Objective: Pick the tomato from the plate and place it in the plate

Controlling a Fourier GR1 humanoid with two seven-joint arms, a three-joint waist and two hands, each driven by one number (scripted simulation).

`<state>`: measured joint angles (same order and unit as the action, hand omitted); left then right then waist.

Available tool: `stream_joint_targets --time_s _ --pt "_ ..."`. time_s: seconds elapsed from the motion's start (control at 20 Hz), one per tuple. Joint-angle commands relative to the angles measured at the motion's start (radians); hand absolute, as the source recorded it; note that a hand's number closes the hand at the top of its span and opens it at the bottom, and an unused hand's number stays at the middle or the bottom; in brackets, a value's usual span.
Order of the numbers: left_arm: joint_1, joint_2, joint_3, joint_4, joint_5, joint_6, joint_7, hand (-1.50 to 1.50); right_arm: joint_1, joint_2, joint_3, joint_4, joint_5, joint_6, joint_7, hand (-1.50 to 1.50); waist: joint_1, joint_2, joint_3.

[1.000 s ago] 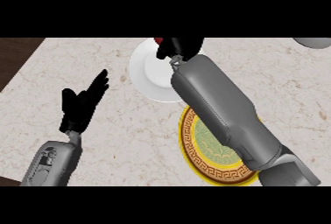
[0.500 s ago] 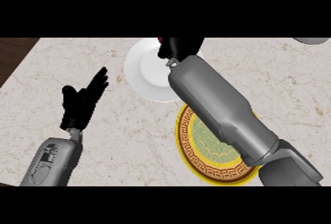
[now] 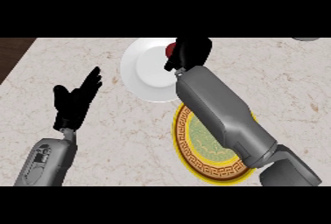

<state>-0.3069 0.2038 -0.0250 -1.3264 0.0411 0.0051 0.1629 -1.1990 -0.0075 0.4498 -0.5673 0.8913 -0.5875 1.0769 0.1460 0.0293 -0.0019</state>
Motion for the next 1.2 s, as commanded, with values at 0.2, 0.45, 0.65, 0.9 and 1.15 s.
stream_joint_targets --time_s 0.2,0.45,0.65,0.9,1.15 --pt "-0.008 -0.035 -0.012 -0.030 -0.012 0.036 0.032 0.00 0.052 0.007 0.085 -0.020 -0.242 -0.099 -0.030 -1.50 -0.014 -0.006 0.002" --pt "0.041 0.000 0.005 -0.028 0.000 -0.001 -0.003 0.00 0.019 0.007 0.140 0.010 -0.172 -0.288 -0.130 -1.50 -0.022 -0.004 0.001" --pt "-0.001 0.020 0.027 -0.041 0.017 -0.007 0.049 0.00 -0.011 0.007 0.148 -0.124 -0.224 -0.388 -0.213 -1.50 -0.019 -0.006 0.003" --pt "0.046 0.002 0.026 0.011 -0.005 0.007 -0.030 0.00 -0.017 0.007 0.140 -0.216 -0.317 -0.504 -0.128 -1.50 -0.045 -0.014 0.001" --pt "0.034 0.009 0.038 -0.007 0.007 0.001 -0.015 0.00 0.076 0.007 0.120 -0.317 -0.517 -0.585 -0.232 -1.50 -0.040 -0.004 0.002"
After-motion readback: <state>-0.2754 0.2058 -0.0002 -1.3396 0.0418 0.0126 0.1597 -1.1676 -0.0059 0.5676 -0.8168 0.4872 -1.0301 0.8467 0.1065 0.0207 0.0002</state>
